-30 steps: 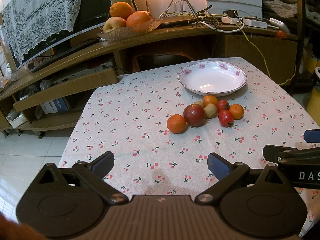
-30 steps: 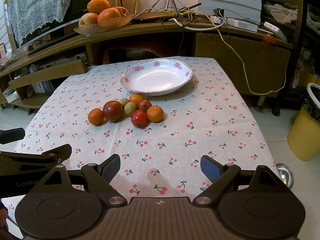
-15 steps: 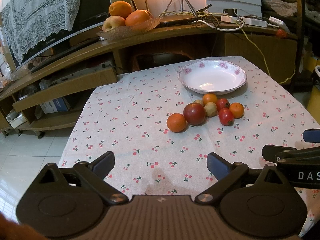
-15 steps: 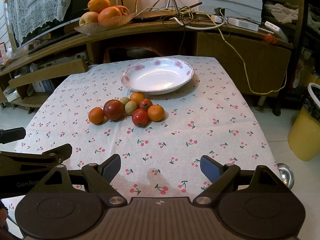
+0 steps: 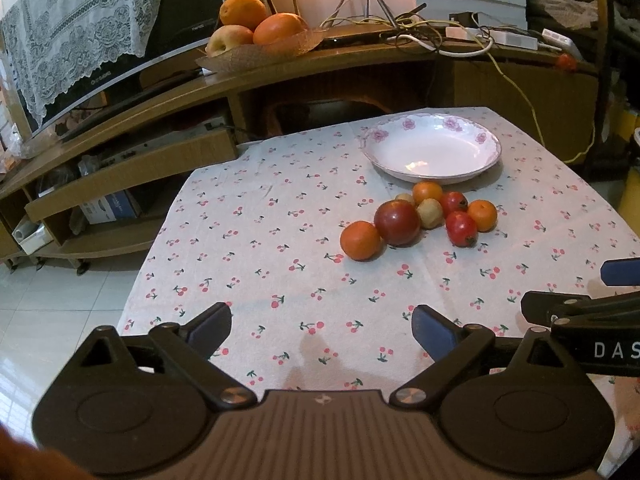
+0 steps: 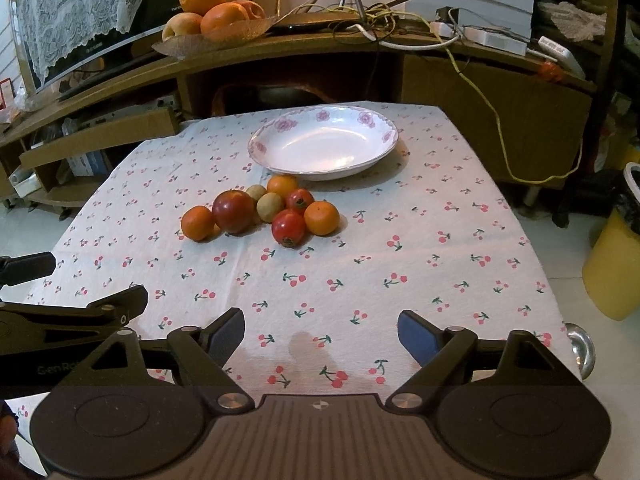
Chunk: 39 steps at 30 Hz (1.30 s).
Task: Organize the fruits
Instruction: 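Grasp an orange tangerine with the left tool while the right tool grasps a red tomato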
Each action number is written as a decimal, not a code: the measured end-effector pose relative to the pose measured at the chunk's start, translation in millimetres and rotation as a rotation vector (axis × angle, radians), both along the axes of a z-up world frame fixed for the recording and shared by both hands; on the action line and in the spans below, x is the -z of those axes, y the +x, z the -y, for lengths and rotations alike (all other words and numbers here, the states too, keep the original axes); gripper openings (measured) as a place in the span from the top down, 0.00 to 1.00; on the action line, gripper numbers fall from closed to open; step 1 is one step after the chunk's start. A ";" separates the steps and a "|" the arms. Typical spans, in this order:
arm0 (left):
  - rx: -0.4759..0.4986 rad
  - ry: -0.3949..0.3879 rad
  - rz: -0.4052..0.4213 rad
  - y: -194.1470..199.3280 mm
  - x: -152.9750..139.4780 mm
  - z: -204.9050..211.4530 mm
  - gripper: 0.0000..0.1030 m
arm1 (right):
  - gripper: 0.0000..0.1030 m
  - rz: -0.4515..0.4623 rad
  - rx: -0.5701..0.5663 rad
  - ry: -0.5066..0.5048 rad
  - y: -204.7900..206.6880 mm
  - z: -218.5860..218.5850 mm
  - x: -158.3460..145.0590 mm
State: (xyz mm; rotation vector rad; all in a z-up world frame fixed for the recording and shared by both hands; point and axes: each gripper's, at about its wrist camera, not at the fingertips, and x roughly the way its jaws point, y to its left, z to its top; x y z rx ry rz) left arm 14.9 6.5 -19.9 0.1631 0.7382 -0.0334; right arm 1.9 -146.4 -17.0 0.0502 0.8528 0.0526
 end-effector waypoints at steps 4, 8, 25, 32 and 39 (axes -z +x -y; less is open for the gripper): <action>-0.005 -0.011 0.012 8.3 -1.1 -6.2 0.02 | 0.17 0.010 -0.027 0.004 10.3 -4.1 -2.5; -0.005 0.005 0.010 21.9 3.3 -11.2 0.02 | 0.17 0.009 -0.063 -0.001 25.8 -9.6 -0.4; 0.064 0.044 -0.041 83.2 27.4 -6.6 0.04 | 0.30 -0.044 -0.139 0.009 88.5 -11.5 20.6; 0.197 0.078 -0.054 105.1 37.6 3.5 0.12 | 0.39 -0.088 -0.160 0.036 104.3 -10.1 29.5; 0.257 0.018 -0.081 117.6 46.2 7.3 0.26 | 0.43 -0.103 -0.189 0.035 108.1 -10.4 31.7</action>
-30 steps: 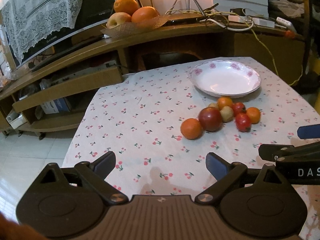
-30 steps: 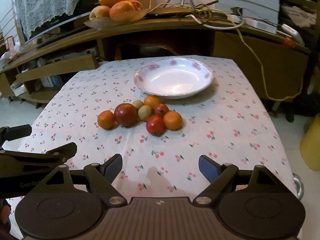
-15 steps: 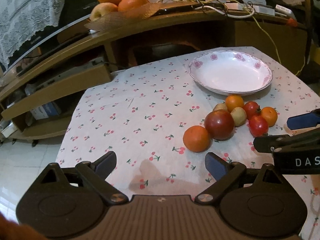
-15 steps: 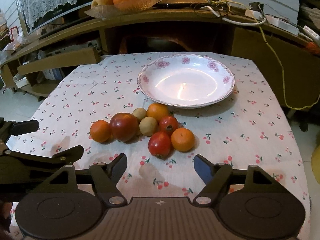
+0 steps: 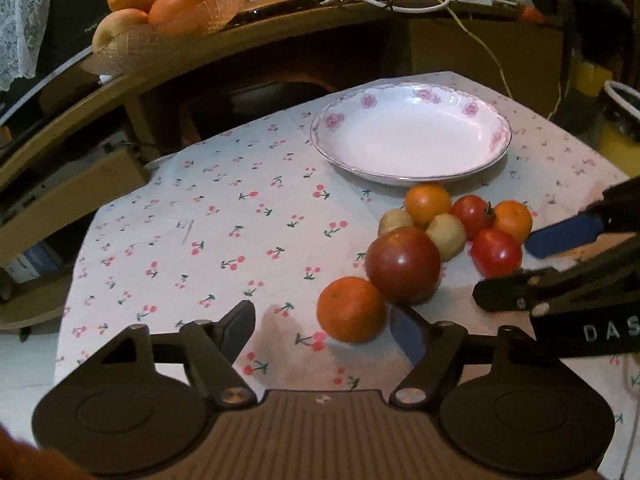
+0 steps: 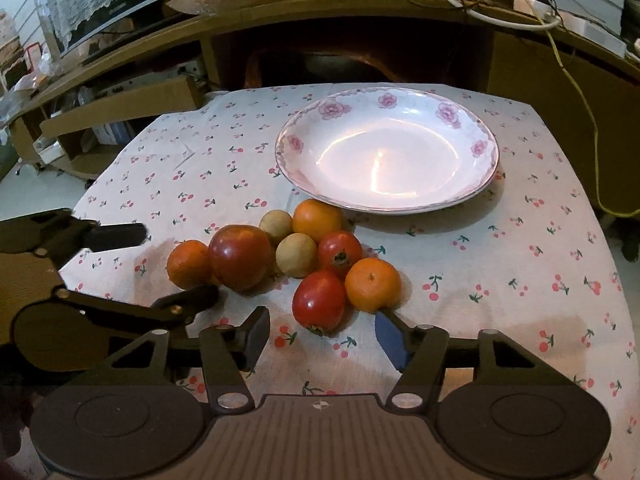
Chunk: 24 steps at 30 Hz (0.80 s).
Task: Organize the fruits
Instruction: 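Grasp an orange tangerine with the left tool while the right tool grasps a red tomato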
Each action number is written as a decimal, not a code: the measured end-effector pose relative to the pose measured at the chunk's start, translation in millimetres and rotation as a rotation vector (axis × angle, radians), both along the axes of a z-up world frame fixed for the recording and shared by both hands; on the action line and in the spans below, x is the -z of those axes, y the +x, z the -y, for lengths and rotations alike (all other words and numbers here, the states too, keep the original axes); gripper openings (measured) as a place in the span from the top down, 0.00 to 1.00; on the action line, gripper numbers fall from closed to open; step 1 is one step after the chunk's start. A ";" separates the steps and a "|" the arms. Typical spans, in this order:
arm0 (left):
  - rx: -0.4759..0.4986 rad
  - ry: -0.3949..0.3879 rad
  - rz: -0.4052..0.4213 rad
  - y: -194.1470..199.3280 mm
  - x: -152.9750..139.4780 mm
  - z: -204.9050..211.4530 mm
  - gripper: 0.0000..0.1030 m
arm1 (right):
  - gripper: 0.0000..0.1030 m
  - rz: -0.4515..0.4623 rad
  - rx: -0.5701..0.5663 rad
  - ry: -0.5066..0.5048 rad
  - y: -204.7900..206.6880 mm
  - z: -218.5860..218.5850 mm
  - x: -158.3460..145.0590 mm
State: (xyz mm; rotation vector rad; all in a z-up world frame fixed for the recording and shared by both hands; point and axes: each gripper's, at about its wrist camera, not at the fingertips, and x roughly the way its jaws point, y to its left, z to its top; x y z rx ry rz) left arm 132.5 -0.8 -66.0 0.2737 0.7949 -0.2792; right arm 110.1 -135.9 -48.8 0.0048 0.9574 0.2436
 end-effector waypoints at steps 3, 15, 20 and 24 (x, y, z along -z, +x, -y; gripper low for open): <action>0.018 -0.021 -0.007 -0.4 -0.2 2.7 0.39 | 0.57 0.002 -0.015 -0.006 -2.6 0.8 -1.5; 0.044 -0.068 -0.030 -1.4 -0.6 3.2 0.56 | 0.73 -0.014 -0.007 0.057 -0.6 7.9 -1.7; 0.053 -0.063 -0.023 -1.9 0.0 3.4 0.56 | 0.57 0.008 0.003 0.039 1.1 8.2 -1.3; 0.067 -0.064 -0.011 -2.7 1.3 2.7 0.56 | 0.41 0.038 -0.006 -0.007 2.5 4.3 2.8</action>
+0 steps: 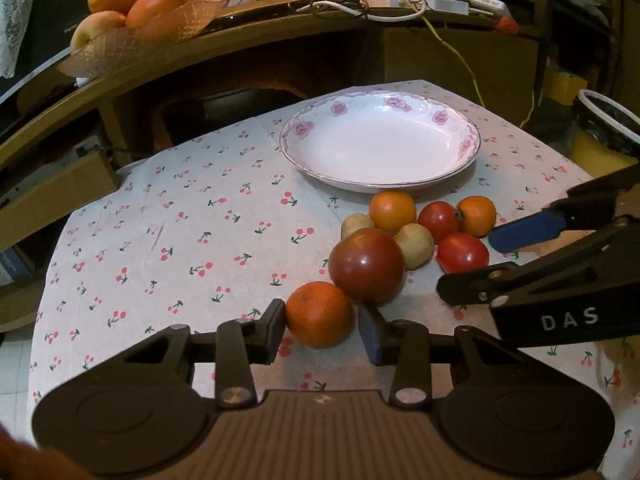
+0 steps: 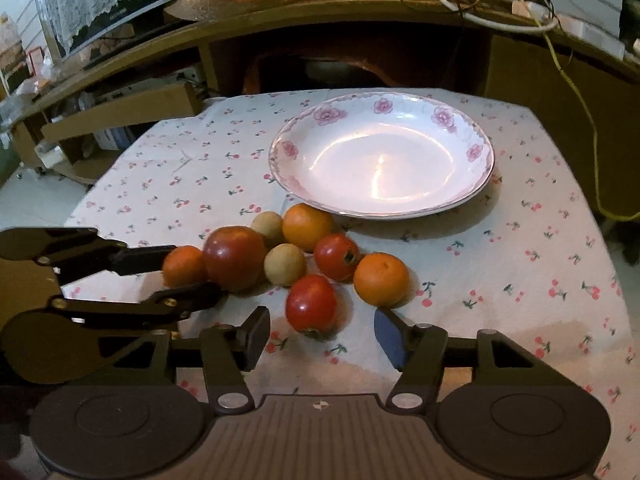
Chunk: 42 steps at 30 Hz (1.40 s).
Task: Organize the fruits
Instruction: 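Grasp an orange tangerine with the left tool while the right tool grasps a red tomato, then carry the tangerine in the left tool over the white plate while the right tool carries the tomato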
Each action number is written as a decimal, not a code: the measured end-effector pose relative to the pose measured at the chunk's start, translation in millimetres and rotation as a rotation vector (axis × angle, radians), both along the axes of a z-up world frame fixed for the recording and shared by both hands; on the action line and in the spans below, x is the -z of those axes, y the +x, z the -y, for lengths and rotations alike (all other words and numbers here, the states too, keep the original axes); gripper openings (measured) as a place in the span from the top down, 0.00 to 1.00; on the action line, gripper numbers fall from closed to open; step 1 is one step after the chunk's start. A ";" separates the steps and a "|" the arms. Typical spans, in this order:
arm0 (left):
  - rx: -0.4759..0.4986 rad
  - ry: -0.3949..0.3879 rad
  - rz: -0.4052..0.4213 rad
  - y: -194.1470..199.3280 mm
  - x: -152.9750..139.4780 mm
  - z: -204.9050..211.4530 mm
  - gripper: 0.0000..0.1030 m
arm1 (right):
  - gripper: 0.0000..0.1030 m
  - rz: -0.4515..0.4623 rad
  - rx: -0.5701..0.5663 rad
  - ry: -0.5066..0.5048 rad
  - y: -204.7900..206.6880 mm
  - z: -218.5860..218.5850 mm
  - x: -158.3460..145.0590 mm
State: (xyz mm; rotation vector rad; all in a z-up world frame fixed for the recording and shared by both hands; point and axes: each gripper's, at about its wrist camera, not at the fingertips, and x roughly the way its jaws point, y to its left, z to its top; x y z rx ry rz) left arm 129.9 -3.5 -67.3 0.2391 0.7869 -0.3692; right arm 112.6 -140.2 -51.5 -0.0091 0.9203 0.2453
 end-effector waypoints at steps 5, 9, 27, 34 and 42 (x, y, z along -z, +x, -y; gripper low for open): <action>-0.007 -0.018 -0.013 2.3 -1.0 -0.8 0.58 | 0.71 0.000 -0.016 -0.007 1.6 -4.0 -1.9; -0.015 -0.017 -0.026 1.8 -3.0 -2.8 0.61 | 0.72 -0.019 -0.028 0.011 0.0 -3.7 -3.0; -0.045 -0.099 -0.031 -4.3 -30.6 -3.9 0.62 | 0.72 -0.015 -0.019 0.117 -8.1 5.0 -24.0; -0.051 -0.085 -0.014 13.8 -38.5 11.2 0.62 | 0.72 0.017 0.010 0.121 1.0 11.4 -33.1; -0.067 -0.041 0.020 45.8 -47.3 32.6 0.62 | 0.72 0.074 0.057 0.092 30.2 24.5 -42.2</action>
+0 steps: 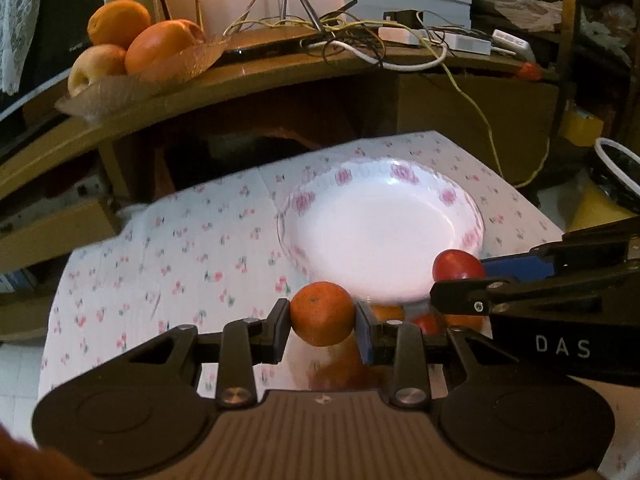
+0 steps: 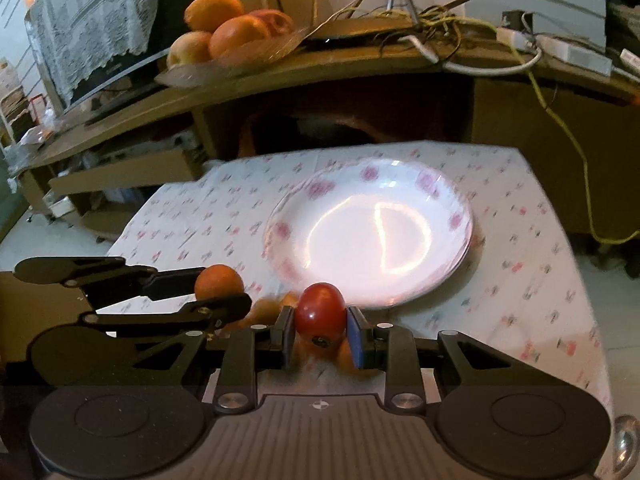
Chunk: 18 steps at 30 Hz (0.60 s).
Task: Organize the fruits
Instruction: 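Carry the tangerine in the left tool over the white plate while the right tool carries the tomato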
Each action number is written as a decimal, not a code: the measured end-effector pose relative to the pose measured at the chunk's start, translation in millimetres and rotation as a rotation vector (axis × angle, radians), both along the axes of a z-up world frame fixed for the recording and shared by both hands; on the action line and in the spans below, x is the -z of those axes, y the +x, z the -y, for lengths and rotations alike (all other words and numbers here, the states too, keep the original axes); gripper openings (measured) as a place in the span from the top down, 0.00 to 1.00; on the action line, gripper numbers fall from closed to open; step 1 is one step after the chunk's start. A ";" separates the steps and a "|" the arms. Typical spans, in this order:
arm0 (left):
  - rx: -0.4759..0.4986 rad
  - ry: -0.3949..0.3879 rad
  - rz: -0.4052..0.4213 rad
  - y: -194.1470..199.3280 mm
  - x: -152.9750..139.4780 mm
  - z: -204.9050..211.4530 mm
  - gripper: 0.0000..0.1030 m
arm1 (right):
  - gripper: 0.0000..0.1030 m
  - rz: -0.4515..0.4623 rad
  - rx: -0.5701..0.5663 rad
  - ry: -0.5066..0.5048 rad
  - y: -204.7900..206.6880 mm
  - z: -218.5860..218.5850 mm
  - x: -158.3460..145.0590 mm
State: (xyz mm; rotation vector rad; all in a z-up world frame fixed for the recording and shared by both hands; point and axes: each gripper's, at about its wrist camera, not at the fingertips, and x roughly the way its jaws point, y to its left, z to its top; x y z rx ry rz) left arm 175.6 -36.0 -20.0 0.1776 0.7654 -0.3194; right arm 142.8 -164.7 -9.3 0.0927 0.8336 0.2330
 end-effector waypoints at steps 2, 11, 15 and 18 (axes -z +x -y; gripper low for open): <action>-0.006 0.009 0.008 10.6 -2.0 5.5 0.62 | 0.72 0.012 0.009 -0.010 7.5 2.8 -1.1; -0.012 0.053 0.013 44.9 4.7 30.0 0.62 | 0.71 0.033 0.045 -0.045 42.6 20.2 5.6; -0.013 0.066 -0.004 51.9 12.7 34.3 0.62 | 0.71 0.019 0.041 -0.058 50.1 22.6 14.0; -0.018 0.075 -0.013 55.4 17.5 34.1 0.62 | 0.71 0.011 0.031 -0.066 54.5 21.8 18.6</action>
